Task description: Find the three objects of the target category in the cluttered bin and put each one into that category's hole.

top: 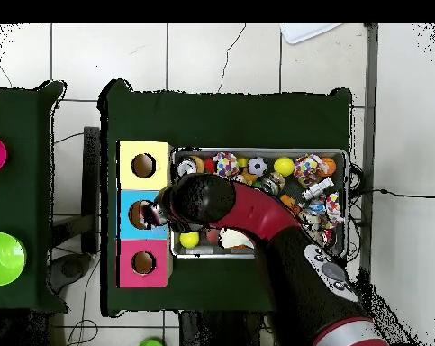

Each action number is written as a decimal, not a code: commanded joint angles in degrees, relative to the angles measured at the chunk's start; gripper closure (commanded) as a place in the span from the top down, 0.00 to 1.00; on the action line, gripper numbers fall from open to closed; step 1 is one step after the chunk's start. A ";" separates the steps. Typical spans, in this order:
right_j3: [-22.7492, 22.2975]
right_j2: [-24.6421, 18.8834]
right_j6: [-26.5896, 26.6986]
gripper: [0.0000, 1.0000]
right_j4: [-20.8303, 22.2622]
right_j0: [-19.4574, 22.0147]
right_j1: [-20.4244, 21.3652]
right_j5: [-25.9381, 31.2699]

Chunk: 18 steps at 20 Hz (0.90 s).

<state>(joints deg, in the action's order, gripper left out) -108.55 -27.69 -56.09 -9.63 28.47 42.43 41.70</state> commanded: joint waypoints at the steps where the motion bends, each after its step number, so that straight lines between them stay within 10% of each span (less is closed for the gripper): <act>1: -2.16 1.03 -14.99 0.00 -3.99 -1.20 -3.30 -3.19; 18: -3.76 0.51 -14.86 0.00 -6.45 -2.51 -5.24 -10.79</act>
<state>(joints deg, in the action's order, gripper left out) -108.67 -27.69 -56.09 -13.00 25.73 39.50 35.61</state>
